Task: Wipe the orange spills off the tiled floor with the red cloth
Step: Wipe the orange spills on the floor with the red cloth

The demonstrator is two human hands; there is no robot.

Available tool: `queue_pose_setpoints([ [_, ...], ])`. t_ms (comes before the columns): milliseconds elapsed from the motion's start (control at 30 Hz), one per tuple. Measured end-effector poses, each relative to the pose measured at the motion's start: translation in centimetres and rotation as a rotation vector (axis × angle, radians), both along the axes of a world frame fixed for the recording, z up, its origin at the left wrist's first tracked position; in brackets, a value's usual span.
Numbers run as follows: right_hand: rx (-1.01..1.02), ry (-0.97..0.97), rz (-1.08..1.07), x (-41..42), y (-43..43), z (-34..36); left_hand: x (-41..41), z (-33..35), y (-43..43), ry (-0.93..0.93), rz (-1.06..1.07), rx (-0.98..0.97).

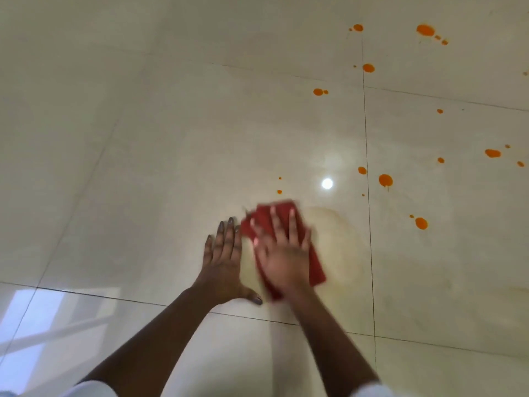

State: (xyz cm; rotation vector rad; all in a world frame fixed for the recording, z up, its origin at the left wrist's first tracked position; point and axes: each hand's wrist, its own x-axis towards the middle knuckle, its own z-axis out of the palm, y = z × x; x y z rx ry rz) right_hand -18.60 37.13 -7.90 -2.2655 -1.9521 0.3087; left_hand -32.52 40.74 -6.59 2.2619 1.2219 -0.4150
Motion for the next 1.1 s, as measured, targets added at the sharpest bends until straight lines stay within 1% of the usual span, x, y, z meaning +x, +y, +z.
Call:
queue_pose_setpoints([
  [33, -0.076, -0.023, 0.0, 2.2, 3.1, 0.4, -0.1, 0.0, 0.1, -0.005, -0.001, -0.002],
  [67, -0.098, -0.043, -0.098, 4.9, 5.3, 0.2, -0.2, 0.0, 0.1, 0.0, 0.002, 0.003],
  [100, -0.118, -0.044, -0.242, 7.5, 5.9, -0.1, -0.1, 0.0, 0.0, 0.007, 0.001, 0.015],
  [167, -0.082, 0.028, -0.537, 9.6, 3.0, -0.7, 0.0, 0.1, 0.0, 0.014, 0.012, 0.018],
  [200, -0.058, 0.002, -0.608, 8.5, 0.8, -0.7, 0.1, 0.0, 0.0, 0.015, 0.021, 0.01],
  [233, -0.033, -0.024, -0.596, 6.1, -1.3, -0.2, 0.2, -0.1, 0.0, 0.017, 0.03, 0.005],
  [267, -0.021, -0.014, -0.526, 3.2, -2.6, 0.0, 0.2, -0.3, 0.0, 0.019, 0.035, 0.002],
  [300, -0.018, 0.012, -0.407, 0.8, -2.6, -0.3, 0.2, -0.4, 0.1, 0.017, 0.037, 0.0],
  [367, -0.006, 0.018, -0.084, -1.1, 1.3, -0.1, 0.2, -0.5, 0.2, 0.005, 0.036, -0.001],
  [400, -0.016, 0.009, 0.021, -0.6, 4.5, 0.0, -0.1, -0.5, 0.2, -0.006, 0.042, -0.004],
  [433, -0.06, -0.021, 0.042, 0.9, 7.3, 0.1, -0.2, -0.4, 0.2, -0.019, 0.041, -0.008],
  [500, -0.108, -0.08, -0.163, 5.9, 10.0, -0.2, -0.1, -0.3, 0.1, -0.038, 0.034, -0.003],
  [533, -0.129, -0.076, -0.298, 8.3, 9.4, -0.4, -0.1, -0.4, 0.1, -0.043, 0.038, 0.003],
  [600, -0.078, -0.01, -0.547, 10.5, 5.4, -0.7, -0.1, -0.4, 0.1, -0.039, 0.045, 0.018],
  [633, -0.052, -0.031, -0.627, 9.4, 2.9, -0.6, -0.1, -0.5, 0.1, -0.028, 0.046, 0.021],
  [667, -0.022, -0.054, -0.642, 7.2, 0.4, -0.3, 0.1, -0.5, 0.1, -0.019, 0.049, 0.018],
  [700, -0.007, -0.053, -0.58, 4.3, -1.3, -0.4, 0.0, -0.5, 0.1, -0.007, 0.055, 0.017],
  [767, -0.027, -0.039, -0.332, -0.2, -1.8, -0.7, 0.1, -0.4, 0.3, 0.009, 0.058, 0.01],
  [833, -0.014, -0.059, -0.099, 0.1, 1.2, -0.5, 0.2, -0.1, 0.4, 0.014, 0.042, 0.008],
  [867, -0.042, -0.091, -0.067, 2.1, 2.7, -0.5, 0.2, 0.0, 0.5, 0.015, 0.036, -0.004],
  [900, -0.077, -0.114, -0.126, 4.7, 3.4, -0.5, 0.2, 0.1, 0.5, 0.018, 0.029, -0.013],
  [967, -0.122, -0.077, -0.425, 9.6, 1.2, -0.9, 0.1, 0.3, 0.3, 0.016, 0.013, -0.008],
  [1000, -0.079, -0.031, -0.575, 10.7, -1.1, -0.9, 0.1, 0.4, 0.3, 0.011, -0.003, 0.003],
  [1033, -0.056, -0.028, -0.694, 10.3, -3.6, -0.7, 0.2, 0.5, 0.2, 0.001, -0.028, 0.017],
  [1067, -0.041, -0.054, -0.749, 8.6, -6.0, -0.4, 0.4, 0.6, 0.0, -0.014, -0.065, 0.033],
  [1100, -0.042, -0.057, -0.713, 6.2, -7.9, -0.3, 0.7, 0.7, -0.3, -0.035, -0.111, 0.045],
])
